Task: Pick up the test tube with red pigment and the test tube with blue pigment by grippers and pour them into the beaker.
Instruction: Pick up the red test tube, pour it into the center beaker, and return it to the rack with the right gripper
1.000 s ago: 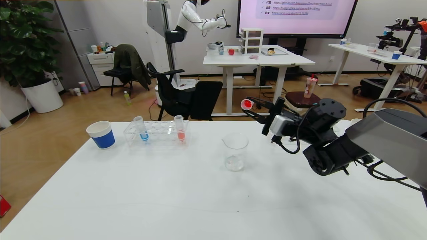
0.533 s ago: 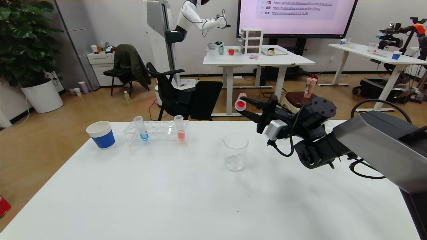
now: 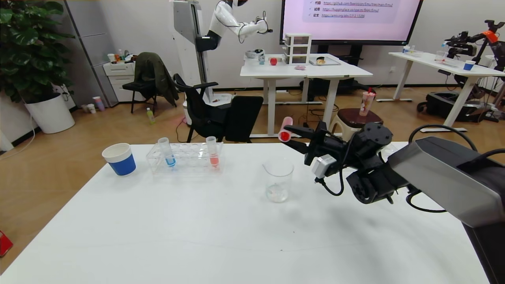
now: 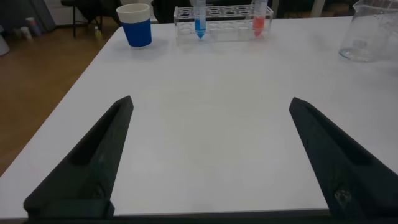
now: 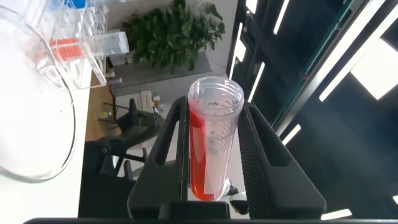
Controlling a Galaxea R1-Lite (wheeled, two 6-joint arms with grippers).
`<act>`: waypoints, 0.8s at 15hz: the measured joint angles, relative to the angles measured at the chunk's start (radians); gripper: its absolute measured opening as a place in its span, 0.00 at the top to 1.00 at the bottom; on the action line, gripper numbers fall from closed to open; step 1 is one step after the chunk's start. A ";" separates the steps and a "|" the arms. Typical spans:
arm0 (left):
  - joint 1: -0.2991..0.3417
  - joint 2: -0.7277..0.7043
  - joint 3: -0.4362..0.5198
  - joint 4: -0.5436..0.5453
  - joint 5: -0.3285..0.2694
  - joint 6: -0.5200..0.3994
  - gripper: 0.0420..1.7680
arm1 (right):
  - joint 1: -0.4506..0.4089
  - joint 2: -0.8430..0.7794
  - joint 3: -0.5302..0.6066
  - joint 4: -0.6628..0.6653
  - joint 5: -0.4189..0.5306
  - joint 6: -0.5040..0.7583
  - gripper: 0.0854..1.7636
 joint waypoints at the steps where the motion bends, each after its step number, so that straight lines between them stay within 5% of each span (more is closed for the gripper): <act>1: 0.000 0.000 0.000 0.000 0.000 0.000 0.01 | -0.002 0.007 -0.004 -0.002 0.000 -0.014 0.75; 12: 0.000 0.000 0.000 0.000 0.000 0.000 0.01 | -0.005 0.048 0.005 -0.004 0.000 -0.200 0.75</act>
